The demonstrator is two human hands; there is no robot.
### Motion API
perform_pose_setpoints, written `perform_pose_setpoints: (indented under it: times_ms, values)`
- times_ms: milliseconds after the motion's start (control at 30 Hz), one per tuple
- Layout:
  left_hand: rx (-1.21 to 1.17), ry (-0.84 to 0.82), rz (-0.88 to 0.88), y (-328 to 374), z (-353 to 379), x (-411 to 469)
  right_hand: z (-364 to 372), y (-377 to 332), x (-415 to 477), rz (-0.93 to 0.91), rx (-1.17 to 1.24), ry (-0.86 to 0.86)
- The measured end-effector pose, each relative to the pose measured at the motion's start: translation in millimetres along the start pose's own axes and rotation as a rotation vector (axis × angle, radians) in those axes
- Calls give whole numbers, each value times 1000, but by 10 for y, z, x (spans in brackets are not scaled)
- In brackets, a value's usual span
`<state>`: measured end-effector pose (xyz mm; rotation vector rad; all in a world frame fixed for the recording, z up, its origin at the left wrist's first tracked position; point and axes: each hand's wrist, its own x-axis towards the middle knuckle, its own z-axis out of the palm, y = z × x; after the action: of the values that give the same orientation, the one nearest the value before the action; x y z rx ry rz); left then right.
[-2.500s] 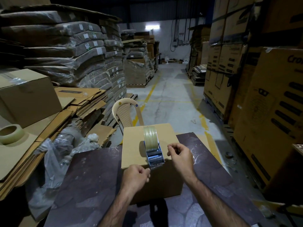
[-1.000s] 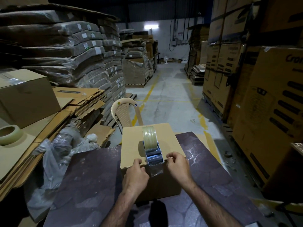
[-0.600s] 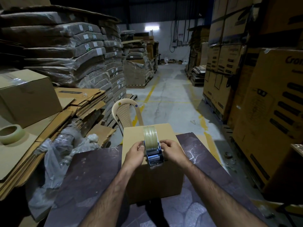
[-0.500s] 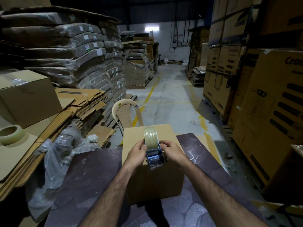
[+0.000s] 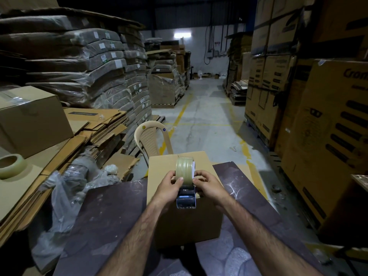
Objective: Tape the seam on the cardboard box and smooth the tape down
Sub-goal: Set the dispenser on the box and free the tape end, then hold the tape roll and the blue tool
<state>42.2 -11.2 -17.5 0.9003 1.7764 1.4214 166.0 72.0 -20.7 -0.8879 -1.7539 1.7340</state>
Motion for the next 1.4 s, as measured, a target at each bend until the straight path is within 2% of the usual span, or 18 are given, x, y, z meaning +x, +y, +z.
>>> perform_pose_setpoints:
  times_ms: [167,300,400,500,633,733,933,1067,1167,1400]
  values:
    - [-168,-76,27,47,58,-96,-83,-48,-88,-110,47,53]
    - [-334,-135,34,23,196,-181,-224,24,-156,-217,-98,204]
    - [-448,-207,6,-18,355,-223,-356,49,-253,-217,-34,282]
    - [-562,-269,-31,-41,541,-284,-530,49,-376,-157,77,336]
    - [-740,-352,-77,-145,823,-323,-797,68,-563,48,187,179]
    - [-684,-408,-99,-156,1032,-369,-995,156,-699,116,250,169]
    - [-355,-441,-163,-162,1371,-428,-1353,372,-883,69,266,277]
    - [-324,-423,-286,-253,1590,-421,-1588,634,-950,119,220,330]
    - [-274,-351,-393,-391,1755,-384,-1697,866,-969,163,169,369]
    - [-401,-230,-610,-872,2008,-204,-1789,1420,-829,341,207,384]
